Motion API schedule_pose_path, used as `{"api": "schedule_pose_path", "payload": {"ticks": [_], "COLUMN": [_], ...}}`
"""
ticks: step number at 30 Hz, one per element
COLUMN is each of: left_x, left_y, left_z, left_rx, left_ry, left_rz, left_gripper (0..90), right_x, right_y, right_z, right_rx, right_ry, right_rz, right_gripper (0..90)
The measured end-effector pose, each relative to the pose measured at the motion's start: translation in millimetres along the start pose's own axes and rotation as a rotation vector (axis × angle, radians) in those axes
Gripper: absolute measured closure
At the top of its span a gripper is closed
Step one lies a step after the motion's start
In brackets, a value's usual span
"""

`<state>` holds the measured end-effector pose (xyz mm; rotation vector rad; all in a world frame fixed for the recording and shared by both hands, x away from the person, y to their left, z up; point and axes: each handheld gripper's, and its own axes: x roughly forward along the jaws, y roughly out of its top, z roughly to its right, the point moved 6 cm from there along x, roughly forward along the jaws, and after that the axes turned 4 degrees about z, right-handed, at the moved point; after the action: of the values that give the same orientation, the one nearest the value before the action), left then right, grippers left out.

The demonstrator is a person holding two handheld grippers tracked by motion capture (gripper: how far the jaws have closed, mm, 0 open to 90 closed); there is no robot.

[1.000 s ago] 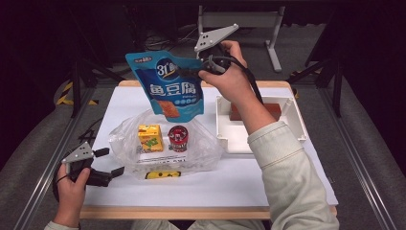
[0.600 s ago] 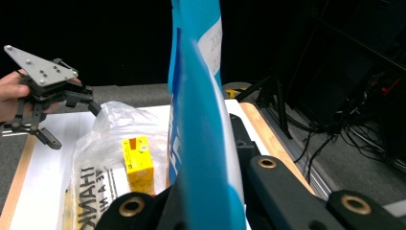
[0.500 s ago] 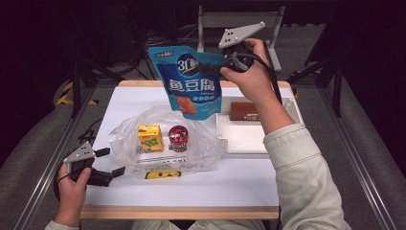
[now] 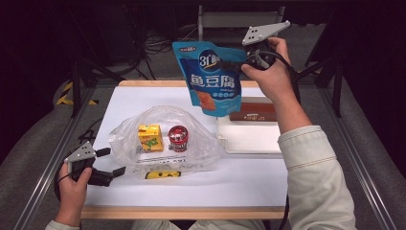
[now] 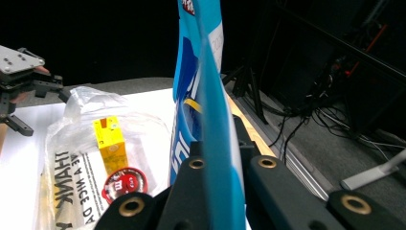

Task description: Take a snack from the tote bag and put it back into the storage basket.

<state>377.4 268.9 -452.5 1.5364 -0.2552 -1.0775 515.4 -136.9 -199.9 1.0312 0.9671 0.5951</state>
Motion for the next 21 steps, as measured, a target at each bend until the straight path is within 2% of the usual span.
{"api": "schedule_pose_path", "payload": {"ticks": [14,21], "left_x": [1.4,1.6], "left_y": [-0.1,0.1], "left_z": [0.6,0.5], "left_rx": [-0.002,0.003], "left_ry": [0.001,0.000], "left_rz": [-0.003,-0.006], "left_gripper": [2.0,2.0], "right_x": [-28.6,-37.2], "right_y": [-17.0,-29.1], "right_z": [17.2,23.5], "right_rx": [0.032,0.052], "right_ry": [-0.049,-0.066], "right_rz": [-0.006,-0.016], "right_gripper": [90.0,90.0]}}
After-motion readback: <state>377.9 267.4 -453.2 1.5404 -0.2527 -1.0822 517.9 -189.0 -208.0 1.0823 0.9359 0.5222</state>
